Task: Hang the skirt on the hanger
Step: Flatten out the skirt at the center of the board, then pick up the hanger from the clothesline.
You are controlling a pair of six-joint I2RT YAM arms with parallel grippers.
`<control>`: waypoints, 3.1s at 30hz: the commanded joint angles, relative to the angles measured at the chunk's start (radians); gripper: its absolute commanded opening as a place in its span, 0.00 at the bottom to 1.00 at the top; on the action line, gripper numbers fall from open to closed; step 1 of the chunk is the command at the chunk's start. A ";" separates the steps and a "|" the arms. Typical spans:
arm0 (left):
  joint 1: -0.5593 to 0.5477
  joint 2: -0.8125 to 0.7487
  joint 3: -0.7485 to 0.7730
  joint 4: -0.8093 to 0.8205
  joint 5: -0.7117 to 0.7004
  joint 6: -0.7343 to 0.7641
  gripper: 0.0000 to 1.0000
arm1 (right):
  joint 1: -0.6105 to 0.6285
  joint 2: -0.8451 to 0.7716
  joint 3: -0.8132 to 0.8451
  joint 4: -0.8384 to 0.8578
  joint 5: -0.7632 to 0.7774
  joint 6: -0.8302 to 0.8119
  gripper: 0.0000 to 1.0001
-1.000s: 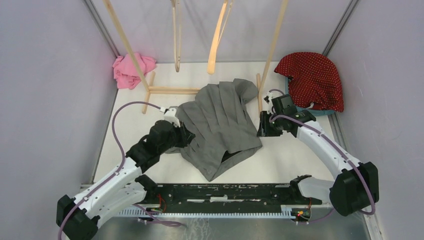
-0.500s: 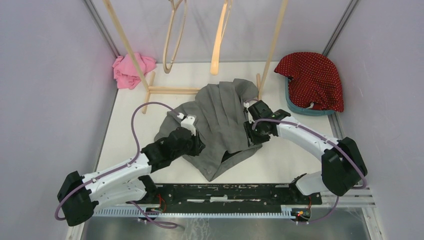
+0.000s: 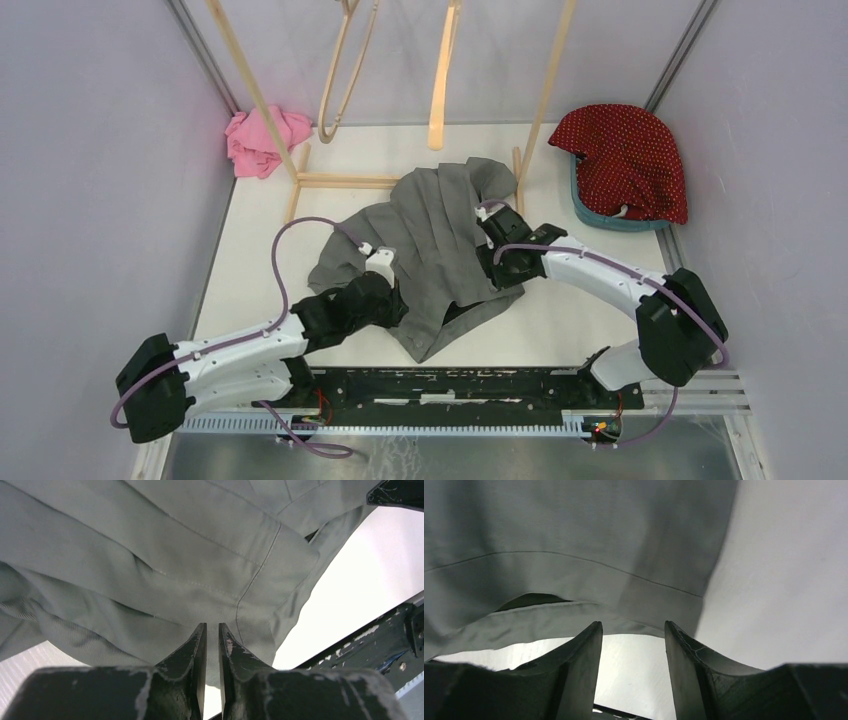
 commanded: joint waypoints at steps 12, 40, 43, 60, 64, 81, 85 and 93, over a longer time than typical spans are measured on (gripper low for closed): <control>-0.036 -0.160 -0.078 -0.105 -0.107 -0.116 0.19 | 0.182 0.082 0.132 0.312 -0.218 0.022 0.55; -0.035 -0.226 -0.034 -0.192 -0.204 -0.099 0.19 | 0.367 0.103 0.048 0.351 -0.345 0.075 0.13; -0.035 -0.242 -0.027 -0.205 -0.229 -0.099 0.20 | 0.367 0.096 0.041 0.345 -0.380 0.069 0.34; -0.009 -0.091 0.526 -0.279 -0.682 0.136 0.99 | 0.362 -0.337 0.041 0.116 0.027 0.106 0.71; 0.023 -0.005 0.707 -0.326 -0.710 0.224 0.99 | 0.357 -0.393 0.023 0.062 0.103 0.130 0.72; 0.084 0.159 1.234 -0.600 -0.786 0.389 0.99 | 0.285 -0.530 -0.039 0.001 -0.011 0.164 0.73; 0.085 0.158 1.241 -0.590 -0.824 0.414 0.99 | 0.272 -0.566 -0.026 -0.035 -0.003 0.161 0.74; 0.093 0.233 1.299 -0.390 -0.892 0.662 0.99 | 0.259 -0.571 -0.034 -0.056 -0.020 0.150 0.74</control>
